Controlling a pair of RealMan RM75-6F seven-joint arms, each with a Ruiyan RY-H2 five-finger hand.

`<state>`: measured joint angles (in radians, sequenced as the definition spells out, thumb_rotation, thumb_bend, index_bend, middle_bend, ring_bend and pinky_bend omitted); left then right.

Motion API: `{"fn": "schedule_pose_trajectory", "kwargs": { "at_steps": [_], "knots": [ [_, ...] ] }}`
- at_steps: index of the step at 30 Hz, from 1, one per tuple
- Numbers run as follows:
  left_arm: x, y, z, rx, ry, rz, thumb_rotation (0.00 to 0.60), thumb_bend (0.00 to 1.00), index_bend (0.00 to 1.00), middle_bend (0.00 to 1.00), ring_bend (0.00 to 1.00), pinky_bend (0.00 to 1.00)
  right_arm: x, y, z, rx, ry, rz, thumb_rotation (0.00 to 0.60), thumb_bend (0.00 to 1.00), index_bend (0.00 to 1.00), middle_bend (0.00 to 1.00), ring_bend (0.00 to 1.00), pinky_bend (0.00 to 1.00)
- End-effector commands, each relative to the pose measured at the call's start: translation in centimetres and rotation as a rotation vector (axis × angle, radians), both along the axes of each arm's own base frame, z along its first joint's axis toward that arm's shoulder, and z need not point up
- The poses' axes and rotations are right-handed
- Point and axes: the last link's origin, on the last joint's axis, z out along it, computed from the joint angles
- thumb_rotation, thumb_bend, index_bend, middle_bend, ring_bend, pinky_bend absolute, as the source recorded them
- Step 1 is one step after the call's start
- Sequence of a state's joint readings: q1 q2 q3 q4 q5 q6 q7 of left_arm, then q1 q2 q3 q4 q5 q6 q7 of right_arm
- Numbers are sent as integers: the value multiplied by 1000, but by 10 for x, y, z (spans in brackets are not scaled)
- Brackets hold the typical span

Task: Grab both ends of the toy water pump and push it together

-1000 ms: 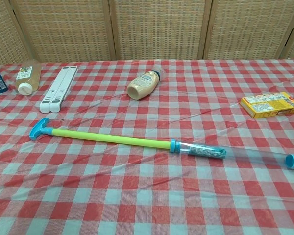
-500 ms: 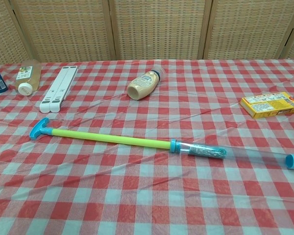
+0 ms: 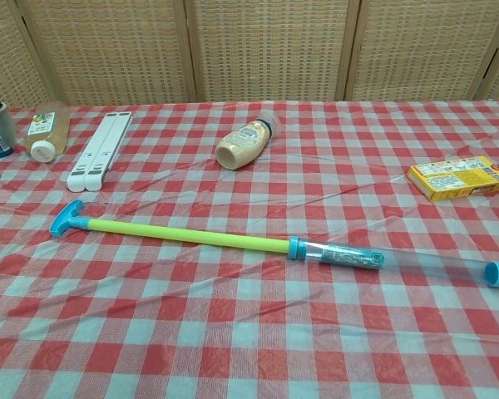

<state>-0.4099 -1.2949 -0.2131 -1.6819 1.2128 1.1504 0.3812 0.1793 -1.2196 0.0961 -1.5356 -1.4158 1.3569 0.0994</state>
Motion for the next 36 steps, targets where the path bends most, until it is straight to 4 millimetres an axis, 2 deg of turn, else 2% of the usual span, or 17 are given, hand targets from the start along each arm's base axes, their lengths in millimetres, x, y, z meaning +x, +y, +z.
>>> {"fn": "schedule_pose_trajectory", "kwargs": {
  "at_steps": [1,9,19,28,36],
  "knots": [
    [24,24,-12,-52,17,-4,600,265,480,895,809,718,-1,-1,0,0,-1,-5,600,211,0,0,0,0],
    [37,43,-38,-162,73,46,600,265,461,903,816,721,-9,-6,0,1,-10,-36,600,211,0,0,0,0],
    [33,55,-65,-213,106,109,600,265,499,903,815,721,-12,-8,-3,22,-19,-49,600,210,0,0,0,0],
    [33,59,-80,-248,126,124,600,276,499,903,816,721,-13,-9,-3,24,-23,-58,600,211,0,0,0,0],
    [24,55,-92,-277,161,145,600,277,499,903,815,721,-14,-9,-2,23,-33,-64,600,210,0,0,0,0]
  ]
}}
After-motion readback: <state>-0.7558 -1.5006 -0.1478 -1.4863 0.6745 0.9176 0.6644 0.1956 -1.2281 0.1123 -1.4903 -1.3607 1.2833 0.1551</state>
